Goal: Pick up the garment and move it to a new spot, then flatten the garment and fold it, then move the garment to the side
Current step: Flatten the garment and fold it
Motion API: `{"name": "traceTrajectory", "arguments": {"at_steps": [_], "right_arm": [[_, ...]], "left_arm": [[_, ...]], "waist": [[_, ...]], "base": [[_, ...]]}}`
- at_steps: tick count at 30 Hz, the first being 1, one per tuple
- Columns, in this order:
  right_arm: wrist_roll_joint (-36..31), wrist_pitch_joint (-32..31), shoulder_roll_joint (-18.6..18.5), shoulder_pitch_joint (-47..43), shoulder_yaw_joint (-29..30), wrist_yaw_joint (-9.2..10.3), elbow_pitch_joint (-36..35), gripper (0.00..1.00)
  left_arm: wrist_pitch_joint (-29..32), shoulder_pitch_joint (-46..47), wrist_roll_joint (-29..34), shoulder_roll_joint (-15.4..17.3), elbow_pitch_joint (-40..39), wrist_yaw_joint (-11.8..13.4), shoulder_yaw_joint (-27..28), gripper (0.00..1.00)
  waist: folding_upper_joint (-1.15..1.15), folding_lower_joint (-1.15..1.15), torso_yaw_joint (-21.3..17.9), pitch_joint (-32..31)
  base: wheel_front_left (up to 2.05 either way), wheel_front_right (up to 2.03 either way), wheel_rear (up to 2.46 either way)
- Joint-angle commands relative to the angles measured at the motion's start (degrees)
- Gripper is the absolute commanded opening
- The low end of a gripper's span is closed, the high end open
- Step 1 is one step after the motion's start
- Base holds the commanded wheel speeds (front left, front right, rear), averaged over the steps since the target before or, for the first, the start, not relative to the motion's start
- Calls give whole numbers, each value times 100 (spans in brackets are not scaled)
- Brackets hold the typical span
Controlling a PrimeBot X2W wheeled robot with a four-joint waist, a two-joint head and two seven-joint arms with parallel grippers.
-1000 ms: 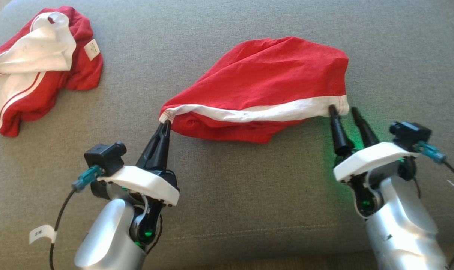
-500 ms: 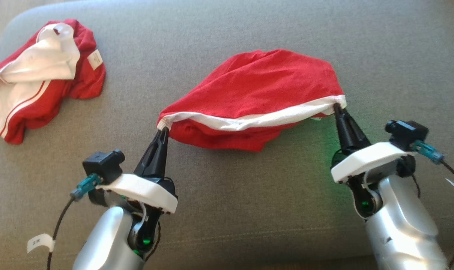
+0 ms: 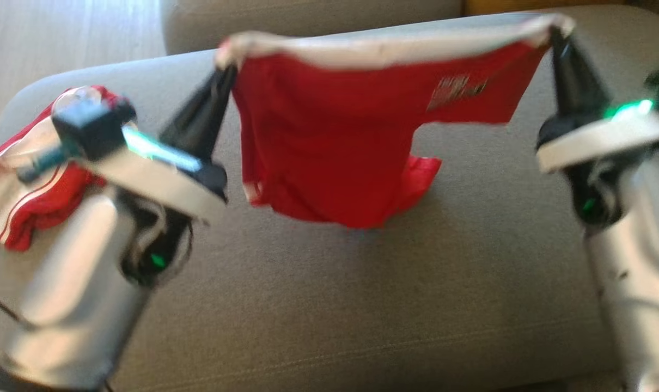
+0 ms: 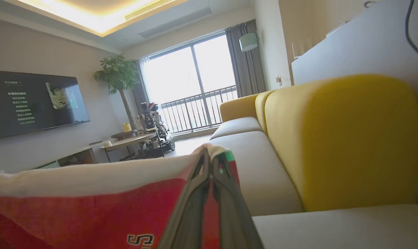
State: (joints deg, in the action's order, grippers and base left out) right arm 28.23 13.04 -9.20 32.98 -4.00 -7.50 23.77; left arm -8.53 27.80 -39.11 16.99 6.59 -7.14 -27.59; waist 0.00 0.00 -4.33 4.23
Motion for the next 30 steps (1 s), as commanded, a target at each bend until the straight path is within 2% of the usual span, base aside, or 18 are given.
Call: {"name": "traceTrajectory", "arguments": {"at_steps": [1, 4, 8, 14, 18, 22, 25, 27, 30], "right_arm": [[27, -144, -131, 559, -73, 1, -218, 0], [51, -429, -299, 1117, -134, 1, -206, 0], [-12, -764, -466, 1836, -208, 1, -119, 0], [-136, -990, -417, 2784, -274, 1, 309, 0], [-294, -800, -263, 3646, -342, 1, 889, 0], [-426, -245, -95, 4458, -354, 1, 1429, 0], [-458, 61, -70, 4930, -239, 1, 1645, 0], [-446, 148, -122, 5132, -183, 1, 1611, 0], [-463, 187, -251, 5079, -302, 1, 1371, 0]], "left_arm": [[238, 740, -152, 356, -306, -35, 131, 0], [576, 1417, -343, 648, -388, -35, -20, 0], [886, 2231, -538, 853, -251, -35, -201, 0], [1063, 3223, -742, 893, 309, -35, -564, 0], [758, 4151, -601, 894, 940, -35, -991, 0], [-179, 5124, -15, 882, 1848, -35, -1172, 0], [-578, 5819, 635, 817, 2342, -35, -1295, 0], [-636, 6203, 1157, 794, 2345, -35, -1338, 0], [-643, 6289, 1884, 837, 1716, -35, -1206, 0]], "waist": [[0, 0, -99, -50], [0, 0, -158, -28], [0, 0, -231, 83], [0, 0, -335, 503], [0, 0, -408, 1069], [0, 0, -486, 1609], [0, 0, -478, 2008], [0, 0, -435, 2307], [0, 0, -338, 2690]], "base": [[0, 0, 0], [0, 0, 0], [0, 0, 0], [0, 0, 0], [0, 0, 0], [0, 0, 0], [0, 0, 0], [0, 0, 0], [0, 0, 0]]}}
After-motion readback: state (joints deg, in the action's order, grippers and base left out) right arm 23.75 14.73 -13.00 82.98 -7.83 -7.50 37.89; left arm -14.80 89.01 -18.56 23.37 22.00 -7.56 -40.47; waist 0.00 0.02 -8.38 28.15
